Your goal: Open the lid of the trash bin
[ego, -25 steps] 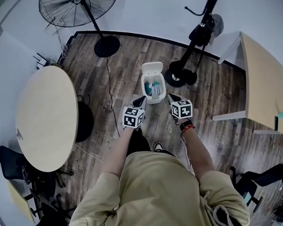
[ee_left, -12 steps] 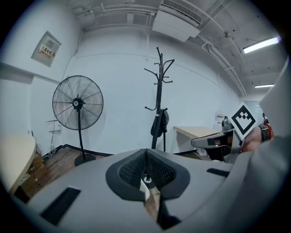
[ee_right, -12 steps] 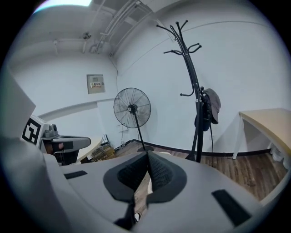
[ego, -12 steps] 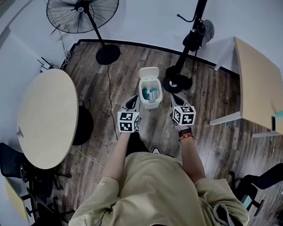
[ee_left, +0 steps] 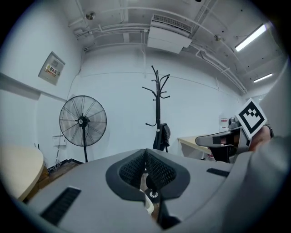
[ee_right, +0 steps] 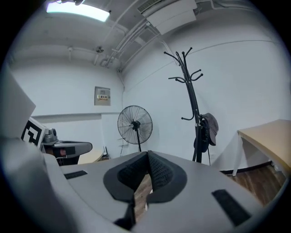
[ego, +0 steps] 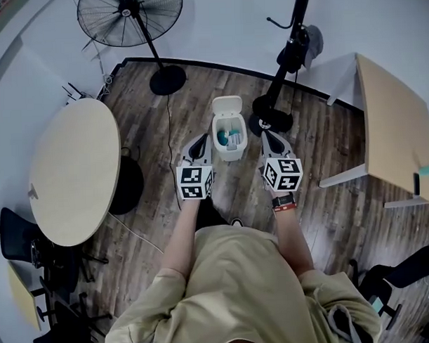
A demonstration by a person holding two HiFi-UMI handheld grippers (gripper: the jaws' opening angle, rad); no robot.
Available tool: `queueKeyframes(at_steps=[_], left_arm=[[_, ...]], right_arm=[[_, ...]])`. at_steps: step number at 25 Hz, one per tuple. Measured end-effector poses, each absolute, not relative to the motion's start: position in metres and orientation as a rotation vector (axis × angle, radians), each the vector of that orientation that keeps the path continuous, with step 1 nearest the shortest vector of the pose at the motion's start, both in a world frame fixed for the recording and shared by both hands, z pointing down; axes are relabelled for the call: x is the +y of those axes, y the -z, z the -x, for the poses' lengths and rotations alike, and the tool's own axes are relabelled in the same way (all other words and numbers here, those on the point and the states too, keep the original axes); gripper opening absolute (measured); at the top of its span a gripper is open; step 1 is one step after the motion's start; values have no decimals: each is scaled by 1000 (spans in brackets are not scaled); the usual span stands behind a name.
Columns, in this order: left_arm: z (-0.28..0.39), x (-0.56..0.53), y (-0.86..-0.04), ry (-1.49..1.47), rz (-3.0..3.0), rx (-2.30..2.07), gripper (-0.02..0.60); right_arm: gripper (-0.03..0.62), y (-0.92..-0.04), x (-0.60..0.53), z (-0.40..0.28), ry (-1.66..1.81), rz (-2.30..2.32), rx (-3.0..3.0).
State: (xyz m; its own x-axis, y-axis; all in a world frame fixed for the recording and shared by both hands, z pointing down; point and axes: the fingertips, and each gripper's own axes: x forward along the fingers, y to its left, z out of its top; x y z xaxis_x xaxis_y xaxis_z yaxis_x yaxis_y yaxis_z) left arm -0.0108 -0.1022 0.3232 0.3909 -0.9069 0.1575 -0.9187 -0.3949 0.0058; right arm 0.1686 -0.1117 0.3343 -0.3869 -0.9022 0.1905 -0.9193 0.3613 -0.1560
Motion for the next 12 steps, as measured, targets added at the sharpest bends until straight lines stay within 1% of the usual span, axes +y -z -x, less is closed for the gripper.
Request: queueKeyframes(at_steps=[7, 12], left_arm=[[0, -83, -296, -84, -2572, -1712, 25], [-11, -83, -291, -36, -2560, -1689, 25]], right_arm=[[11, -307, -96, -173, -242, -1722, -2556], [11, -303, -95, -178, -242, -1729, -2566]])
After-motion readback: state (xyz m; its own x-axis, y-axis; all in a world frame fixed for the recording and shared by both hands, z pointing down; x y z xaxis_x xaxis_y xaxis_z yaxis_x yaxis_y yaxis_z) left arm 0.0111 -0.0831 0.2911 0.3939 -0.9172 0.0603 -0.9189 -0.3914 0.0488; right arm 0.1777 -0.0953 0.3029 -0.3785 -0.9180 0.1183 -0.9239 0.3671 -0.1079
